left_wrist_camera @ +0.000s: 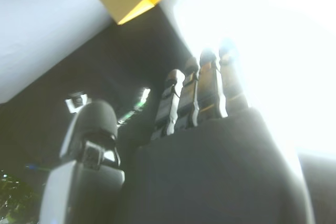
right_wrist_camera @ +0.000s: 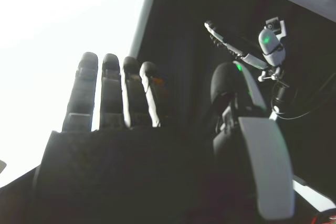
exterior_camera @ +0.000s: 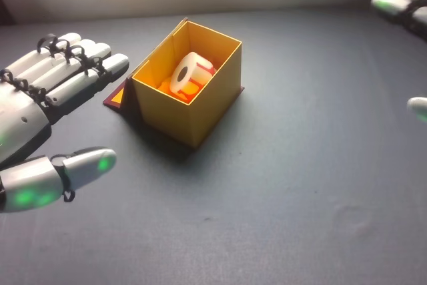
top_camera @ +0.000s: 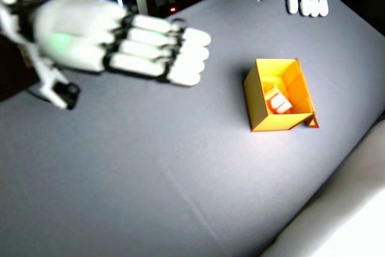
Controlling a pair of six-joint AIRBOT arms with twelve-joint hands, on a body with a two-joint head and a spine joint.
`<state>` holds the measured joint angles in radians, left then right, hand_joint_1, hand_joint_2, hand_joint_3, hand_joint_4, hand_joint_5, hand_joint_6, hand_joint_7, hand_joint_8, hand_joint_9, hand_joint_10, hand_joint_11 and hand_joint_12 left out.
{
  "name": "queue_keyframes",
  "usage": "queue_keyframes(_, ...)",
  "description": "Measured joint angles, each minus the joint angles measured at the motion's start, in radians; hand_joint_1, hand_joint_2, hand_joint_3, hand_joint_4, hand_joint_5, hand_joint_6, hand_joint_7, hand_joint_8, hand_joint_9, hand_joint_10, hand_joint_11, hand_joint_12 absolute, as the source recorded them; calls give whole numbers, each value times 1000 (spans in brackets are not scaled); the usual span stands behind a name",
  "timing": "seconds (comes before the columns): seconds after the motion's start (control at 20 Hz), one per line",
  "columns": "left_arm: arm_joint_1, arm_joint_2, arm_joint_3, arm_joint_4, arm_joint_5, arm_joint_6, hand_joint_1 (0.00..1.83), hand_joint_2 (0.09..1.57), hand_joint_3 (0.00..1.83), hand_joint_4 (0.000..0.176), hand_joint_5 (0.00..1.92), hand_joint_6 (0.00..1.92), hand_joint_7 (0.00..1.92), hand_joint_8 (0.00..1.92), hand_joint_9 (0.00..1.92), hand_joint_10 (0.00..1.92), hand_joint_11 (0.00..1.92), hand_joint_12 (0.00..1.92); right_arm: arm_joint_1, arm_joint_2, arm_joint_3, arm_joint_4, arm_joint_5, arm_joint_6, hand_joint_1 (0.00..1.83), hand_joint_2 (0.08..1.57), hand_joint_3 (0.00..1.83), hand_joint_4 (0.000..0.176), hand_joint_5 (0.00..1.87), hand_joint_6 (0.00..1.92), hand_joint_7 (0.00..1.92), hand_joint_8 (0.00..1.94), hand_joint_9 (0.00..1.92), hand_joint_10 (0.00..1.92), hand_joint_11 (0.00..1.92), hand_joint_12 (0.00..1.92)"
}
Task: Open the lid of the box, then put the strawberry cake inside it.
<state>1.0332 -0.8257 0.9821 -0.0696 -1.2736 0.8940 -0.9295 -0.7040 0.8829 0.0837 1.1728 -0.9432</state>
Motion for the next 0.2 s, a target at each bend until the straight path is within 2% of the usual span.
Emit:
queue_keyframes(0.15, 12, 18, -7, -31, -44, 14, 0, 1292, 0, 29, 0, 0, 0, 0, 0, 0, 0, 0, -97, 9, -24, 59, 104, -1, 172, 1375, 0, 0, 0, 0, 0, 0, 0, 0, 0, 0)
queue_keyframes(0.2, 16, 24, -8, -37, -53, 15, 0, 1286, 0, 39, 0, 0, 0, 0, 0, 0, 0, 0, -113, 11, -29, 69, 129, -1, 167, 1372, 0, 0, 0, 0, 0, 0, 0, 0, 0, 0)
